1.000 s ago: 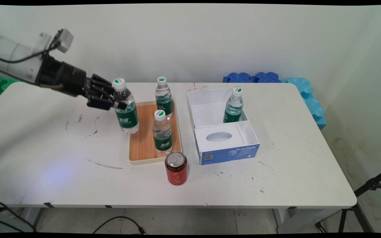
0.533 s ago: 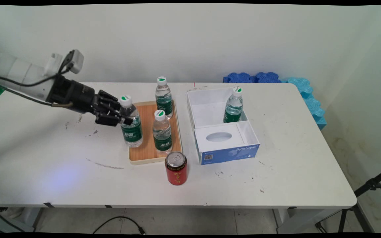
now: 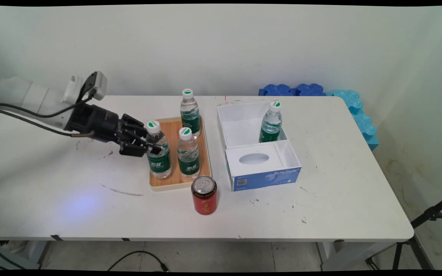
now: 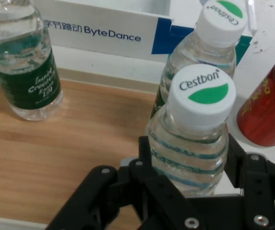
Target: Place the picked object on the tray
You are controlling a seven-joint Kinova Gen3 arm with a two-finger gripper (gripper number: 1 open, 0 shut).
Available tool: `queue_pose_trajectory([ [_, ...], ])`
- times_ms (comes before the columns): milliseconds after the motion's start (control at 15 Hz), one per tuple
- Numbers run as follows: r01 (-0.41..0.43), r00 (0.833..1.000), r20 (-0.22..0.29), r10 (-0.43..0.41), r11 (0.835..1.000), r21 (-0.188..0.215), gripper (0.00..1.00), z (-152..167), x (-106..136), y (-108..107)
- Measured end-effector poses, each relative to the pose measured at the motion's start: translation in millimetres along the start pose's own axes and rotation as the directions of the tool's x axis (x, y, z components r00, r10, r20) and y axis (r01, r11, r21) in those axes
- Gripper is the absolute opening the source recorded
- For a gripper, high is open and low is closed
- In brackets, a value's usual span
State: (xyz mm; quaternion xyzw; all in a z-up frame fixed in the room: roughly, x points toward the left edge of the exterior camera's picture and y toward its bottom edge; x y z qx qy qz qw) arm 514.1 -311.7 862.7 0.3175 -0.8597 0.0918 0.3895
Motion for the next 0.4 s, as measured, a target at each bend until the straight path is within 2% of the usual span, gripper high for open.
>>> queue_pose_trajectory([
  [200, -0.008, 1.000, 0.003, 0.008, 1.000, 0.002, 0.00, 5.9, -3.1, 1.6],
  [267, -0.011, 1.000, 0.003, 0.011, 1.000, 0.003, 1.00, 7.4, -3.6, 2.1],
  [400, -0.016, 1.000, 0.003, 0.016, 1.000, 0.002, 1.00, 10.1, -4.4, 3.3],
])
